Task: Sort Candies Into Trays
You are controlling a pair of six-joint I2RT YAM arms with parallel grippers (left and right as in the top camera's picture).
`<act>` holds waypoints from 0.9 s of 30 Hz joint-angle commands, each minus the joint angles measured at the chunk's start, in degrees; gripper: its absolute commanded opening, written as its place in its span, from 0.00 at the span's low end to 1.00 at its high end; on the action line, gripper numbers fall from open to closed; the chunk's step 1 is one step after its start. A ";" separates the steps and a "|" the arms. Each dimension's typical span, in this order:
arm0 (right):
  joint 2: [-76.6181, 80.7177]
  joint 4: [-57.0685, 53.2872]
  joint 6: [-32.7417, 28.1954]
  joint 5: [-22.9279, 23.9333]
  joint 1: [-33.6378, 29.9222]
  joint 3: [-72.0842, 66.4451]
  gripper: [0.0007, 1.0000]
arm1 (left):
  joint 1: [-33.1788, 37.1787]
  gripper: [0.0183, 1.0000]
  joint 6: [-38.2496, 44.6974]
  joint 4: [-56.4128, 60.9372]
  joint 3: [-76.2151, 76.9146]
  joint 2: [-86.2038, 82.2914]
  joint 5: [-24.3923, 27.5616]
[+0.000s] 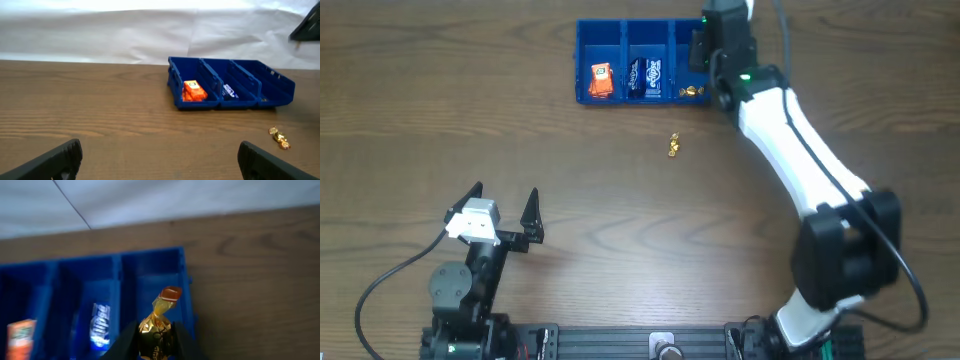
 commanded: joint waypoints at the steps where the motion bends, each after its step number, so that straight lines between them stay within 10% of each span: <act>1: 5.92 2.40 -1.77 -0.90 0.09 0.07 0.14 | -0.20 1.00 0.20 -1.81 -1.18 -0.35 1.09; 16: 8.55 16.50 -3.50 -0.79 -0.07 0.07 0.38 | -0.20 1.00 0.20 -1.81 -1.18 -0.35 1.09; 27: -4.07 3.37 -3.45 -0.83 1.40 0.07 0.44 | -0.20 1.00 0.20 -1.81 -1.18 -0.35 1.09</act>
